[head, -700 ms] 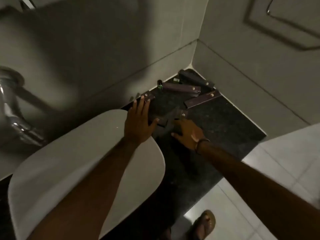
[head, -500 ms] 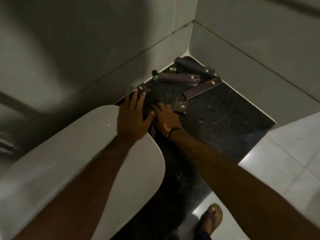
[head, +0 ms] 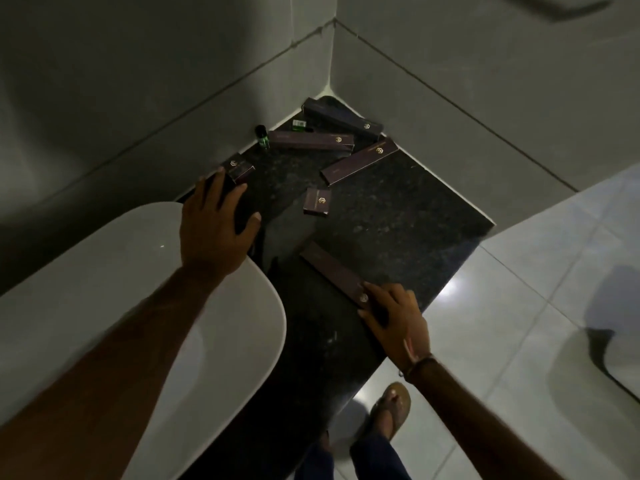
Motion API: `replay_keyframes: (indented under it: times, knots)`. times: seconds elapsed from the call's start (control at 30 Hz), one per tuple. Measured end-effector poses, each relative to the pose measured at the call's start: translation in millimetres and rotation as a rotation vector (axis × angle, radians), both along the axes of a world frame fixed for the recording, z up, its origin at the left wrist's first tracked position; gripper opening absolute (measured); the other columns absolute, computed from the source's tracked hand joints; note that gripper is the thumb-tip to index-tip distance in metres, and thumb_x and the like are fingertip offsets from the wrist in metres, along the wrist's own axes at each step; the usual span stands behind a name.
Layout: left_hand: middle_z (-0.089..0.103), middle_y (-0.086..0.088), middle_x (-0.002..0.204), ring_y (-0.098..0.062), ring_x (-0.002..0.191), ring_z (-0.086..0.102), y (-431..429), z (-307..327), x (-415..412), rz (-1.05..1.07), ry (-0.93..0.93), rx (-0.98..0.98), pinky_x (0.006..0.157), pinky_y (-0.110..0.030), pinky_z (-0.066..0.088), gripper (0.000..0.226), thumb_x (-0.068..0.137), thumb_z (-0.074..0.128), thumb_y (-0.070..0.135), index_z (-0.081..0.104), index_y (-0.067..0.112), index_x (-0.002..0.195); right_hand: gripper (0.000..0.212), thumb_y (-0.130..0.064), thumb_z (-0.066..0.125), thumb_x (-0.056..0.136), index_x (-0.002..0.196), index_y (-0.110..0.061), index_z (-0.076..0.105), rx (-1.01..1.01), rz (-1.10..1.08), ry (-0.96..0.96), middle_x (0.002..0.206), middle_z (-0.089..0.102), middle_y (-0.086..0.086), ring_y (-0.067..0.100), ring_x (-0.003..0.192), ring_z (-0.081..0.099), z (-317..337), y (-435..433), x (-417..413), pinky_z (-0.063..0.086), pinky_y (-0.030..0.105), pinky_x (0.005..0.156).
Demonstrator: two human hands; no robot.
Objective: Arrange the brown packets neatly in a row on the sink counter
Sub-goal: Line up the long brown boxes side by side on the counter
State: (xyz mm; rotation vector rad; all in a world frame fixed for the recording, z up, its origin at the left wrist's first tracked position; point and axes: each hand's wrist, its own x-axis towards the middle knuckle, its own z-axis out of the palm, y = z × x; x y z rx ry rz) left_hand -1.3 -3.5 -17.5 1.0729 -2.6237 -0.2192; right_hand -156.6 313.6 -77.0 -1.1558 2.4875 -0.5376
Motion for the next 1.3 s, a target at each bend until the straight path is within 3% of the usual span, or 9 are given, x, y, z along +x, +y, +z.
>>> replay_keyframes:
  times: [0.23,0.4,0.63,0.77,0.87,0.97,1.07,1.17,1.3]
  knots:
    - [0.044,-0.016,0.159,-0.043,0.144,0.041,-3,-6,2,-0.003,0.033,-0.015,0.110,-0.052,0.040,0.053,0.098,0.043,0.049,0.062,0.014,0.134,0.055,-0.040,0.069,0.087,0.138,-0.023,0.057,-0.020,-0.085,0.023,0.116,0.056,0.001,0.018,0.099,0.053,-10,29,3,0.039,0.020,0.071]
    - [0.044,-0.017,0.158,-0.043,0.144,0.041,0,-5,1,0.005,0.050,-0.006,0.111,-0.053,0.039,0.053,0.096,0.045,0.046,0.063,0.014,0.134,0.054,-0.043,0.067,0.087,0.137,-0.026,0.056,-0.012,-0.059,0.031,0.118,0.055,0.000,0.016,0.099,0.050,-12,25,3,0.035,0.014,0.068]
    - [0.044,-0.017,0.159,-0.042,0.143,0.042,3,-4,1,0.006,0.071,-0.011,0.111,-0.053,0.039,0.052,0.098,0.043,0.046,0.063,0.013,0.133,0.057,-0.054,0.055,0.088,0.140,-0.031,0.051,-0.009,-0.015,0.046,0.119,0.053,-0.004,0.015,0.098,0.051,-17,22,-1,0.043,0.018,0.066]
    - [0.047,-0.020,0.156,-0.043,0.141,0.045,3,-6,0,-0.002,0.104,-0.045,0.110,-0.053,0.040,0.050,0.099,0.044,0.043,0.065,0.011,0.131,0.078,-0.070,0.057,0.080,0.144,-0.027,0.048,-0.013,-0.024,0.083,0.124,0.051,-0.002,0.015,0.104,0.050,-5,19,-5,0.039,0.017,0.068]
    - [0.047,-0.019,0.156,-0.042,0.140,0.046,2,-8,1,-0.008,0.116,-0.039,0.110,-0.051,0.039,0.049,0.099,0.044,0.043,0.066,0.011,0.130,0.086,-0.072,0.061,0.077,0.145,-0.021,0.048,-0.096,-0.078,0.090,0.129,0.049,0.003,0.016,0.109,0.048,7,0,-19,0.044,0.023,0.074]
    - [0.047,-0.018,0.157,-0.040,0.140,0.047,1,-10,2,-0.008,0.118,-0.038,0.110,-0.049,0.039,0.048,0.099,0.045,0.043,0.067,0.012,0.128,0.073,-0.061,0.058,0.088,0.149,-0.025,0.040,-0.130,-0.070,0.036,0.139,0.042,0.002,0.017,0.119,0.043,12,-53,-56,0.047,0.029,0.083]
    - [0.045,-0.015,0.159,-0.039,0.140,0.046,-1,-13,2,-0.002,0.104,-0.025,0.110,-0.048,0.038,0.048,0.098,0.044,0.044,0.068,0.015,0.128,0.063,-0.046,0.050,0.096,0.153,-0.025,0.033,-0.102,0.051,0.150,0.151,0.036,0.005,0.024,0.132,0.036,14,-125,-106,0.047,0.041,0.097]
    - [0.045,-0.014,0.159,-0.037,0.141,0.045,-3,-14,3,0.004,0.098,-0.025,0.111,-0.047,0.037,0.049,0.098,0.043,0.045,0.069,0.015,0.128,0.065,-0.036,0.048,0.098,0.157,-0.025,0.023,0.080,0.245,0.280,0.164,0.019,0.007,0.033,0.148,0.019,17,-189,-149,0.032,0.055,0.113]
    - [0.046,-0.014,0.159,-0.037,0.142,0.044,-3,-16,3,0.005,0.106,-0.034,0.112,-0.045,0.036,0.049,0.098,0.044,0.044,0.070,0.016,0.128,0.068,-0.032,0.045,0.100,0.159,-0.023,0.012,0.347,0.449,0.446,0.167,0.007,0.006,0.033,0.153,0.002,7,-218,-174,0.013,0.053,0.120]
